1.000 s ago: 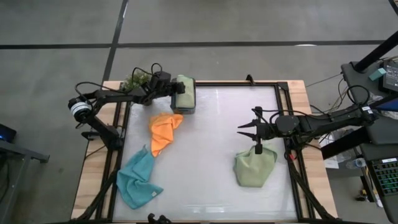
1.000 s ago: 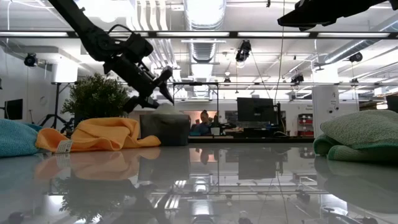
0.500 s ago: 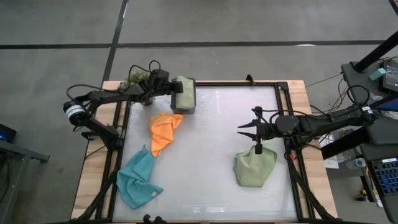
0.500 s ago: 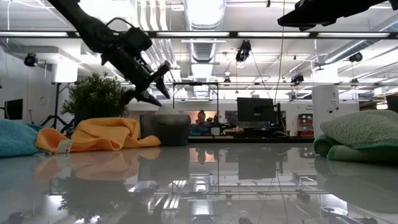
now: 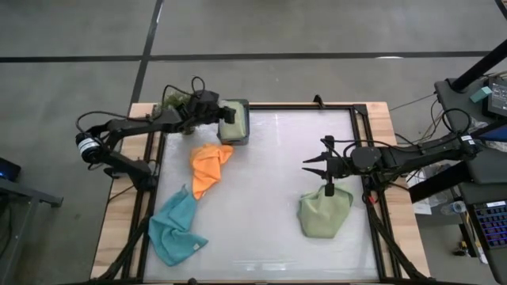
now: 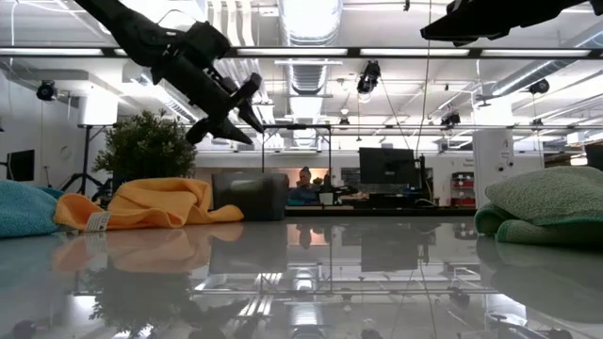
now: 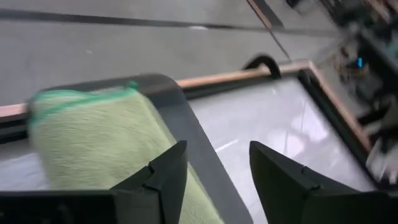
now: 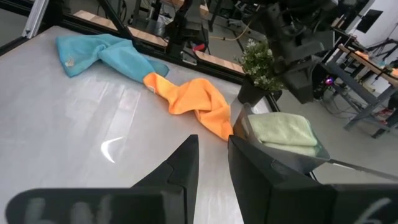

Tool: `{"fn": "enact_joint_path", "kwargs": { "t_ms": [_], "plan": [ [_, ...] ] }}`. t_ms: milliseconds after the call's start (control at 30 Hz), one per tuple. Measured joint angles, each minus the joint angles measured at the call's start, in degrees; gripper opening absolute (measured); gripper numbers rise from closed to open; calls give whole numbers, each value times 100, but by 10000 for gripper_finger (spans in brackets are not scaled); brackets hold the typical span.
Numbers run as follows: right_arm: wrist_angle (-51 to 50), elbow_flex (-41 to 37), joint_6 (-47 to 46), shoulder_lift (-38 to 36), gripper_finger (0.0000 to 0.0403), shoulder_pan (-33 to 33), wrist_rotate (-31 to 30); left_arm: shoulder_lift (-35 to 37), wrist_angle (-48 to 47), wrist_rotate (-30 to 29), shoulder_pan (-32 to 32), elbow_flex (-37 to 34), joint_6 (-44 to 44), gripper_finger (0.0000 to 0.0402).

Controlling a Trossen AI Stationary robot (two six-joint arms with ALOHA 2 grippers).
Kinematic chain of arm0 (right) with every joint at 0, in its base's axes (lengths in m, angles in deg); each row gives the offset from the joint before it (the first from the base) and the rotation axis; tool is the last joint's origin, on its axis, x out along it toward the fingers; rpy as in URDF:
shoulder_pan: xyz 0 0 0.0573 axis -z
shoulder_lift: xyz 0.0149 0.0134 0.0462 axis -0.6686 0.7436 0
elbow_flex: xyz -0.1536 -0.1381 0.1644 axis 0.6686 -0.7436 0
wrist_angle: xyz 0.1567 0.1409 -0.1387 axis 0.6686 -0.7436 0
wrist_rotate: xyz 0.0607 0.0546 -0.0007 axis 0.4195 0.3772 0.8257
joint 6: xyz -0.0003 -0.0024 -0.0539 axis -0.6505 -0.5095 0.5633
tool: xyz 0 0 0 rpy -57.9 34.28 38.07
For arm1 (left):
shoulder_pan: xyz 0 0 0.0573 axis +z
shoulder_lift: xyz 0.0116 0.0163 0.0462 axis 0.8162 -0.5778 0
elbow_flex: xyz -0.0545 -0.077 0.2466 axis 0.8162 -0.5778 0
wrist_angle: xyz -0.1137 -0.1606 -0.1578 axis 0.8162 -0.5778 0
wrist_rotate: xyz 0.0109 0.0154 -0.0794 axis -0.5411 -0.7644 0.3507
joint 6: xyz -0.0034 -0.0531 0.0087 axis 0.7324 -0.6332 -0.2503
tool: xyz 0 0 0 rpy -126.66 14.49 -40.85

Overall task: Fold microfiber towels
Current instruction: Put the top green folded towel into the bin

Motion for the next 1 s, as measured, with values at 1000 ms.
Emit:
{"fn": "enact_joint_path", "kwargs": {
  "t_ms": [1000],
  "plan": [
    [33,-37,98,0,79,1,-2,-2480,-2572,-535,-133,2346,3234,0]
  ]
}}
